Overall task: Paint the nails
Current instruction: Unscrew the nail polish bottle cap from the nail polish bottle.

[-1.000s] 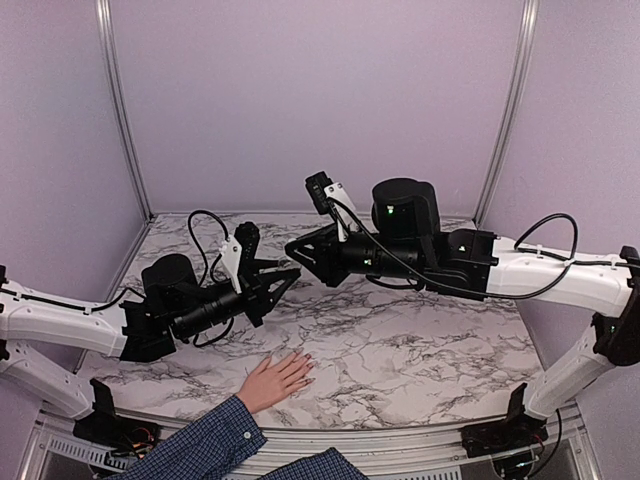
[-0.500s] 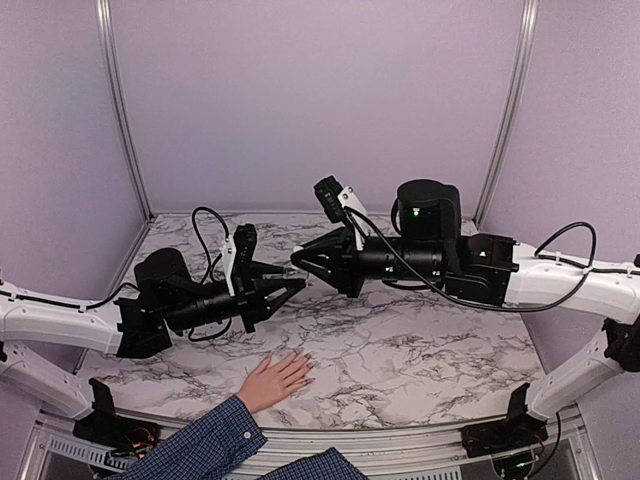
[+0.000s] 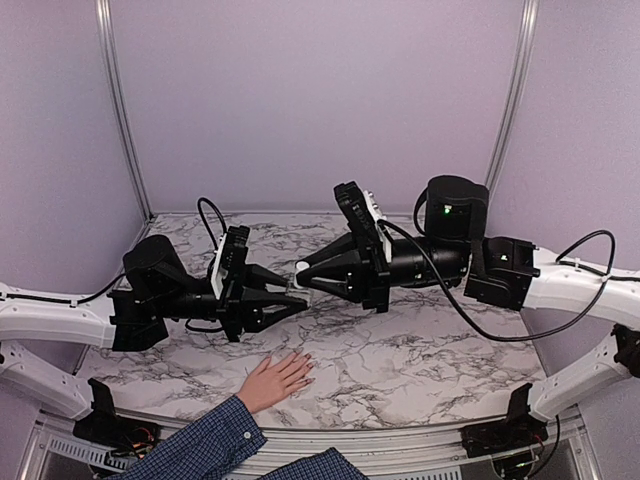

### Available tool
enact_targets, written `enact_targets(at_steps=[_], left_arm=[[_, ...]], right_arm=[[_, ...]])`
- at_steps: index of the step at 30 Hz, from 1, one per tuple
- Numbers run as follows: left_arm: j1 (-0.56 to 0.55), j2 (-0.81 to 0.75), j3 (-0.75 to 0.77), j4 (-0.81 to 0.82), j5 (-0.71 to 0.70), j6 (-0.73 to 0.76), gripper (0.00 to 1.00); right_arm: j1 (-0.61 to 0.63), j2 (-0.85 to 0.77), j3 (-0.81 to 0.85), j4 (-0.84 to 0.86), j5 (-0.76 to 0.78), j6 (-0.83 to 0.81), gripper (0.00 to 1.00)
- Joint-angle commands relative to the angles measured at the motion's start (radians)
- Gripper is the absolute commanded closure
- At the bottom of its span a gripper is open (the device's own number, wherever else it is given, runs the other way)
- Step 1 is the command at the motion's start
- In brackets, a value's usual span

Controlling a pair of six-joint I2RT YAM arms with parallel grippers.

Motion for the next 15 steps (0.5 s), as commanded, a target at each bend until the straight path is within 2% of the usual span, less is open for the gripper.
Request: enact_targets(at_steps=[1, 7, 15], left_arm=[[-0.025, 0.000, 0.023, -0.001, 0.125, 0.010, 1.00], [-0.024, 0.019, 0.010, 0.001, 0.093, 0.010, 1.00], [-0.016, 0.035, -0.004, 0.011, -0.019, 0.020, 1.00]], right_arm=[[0.003, 0.007, 0.006, 0.103, -0.033, -0.038, 1.00], [0.003, 0.008, 0.002, 0.106, -0.047, -0.046, 0.98], [-0.006, -0.011, -0.010, 0.108, 0.017, -0.006, 0.48]])
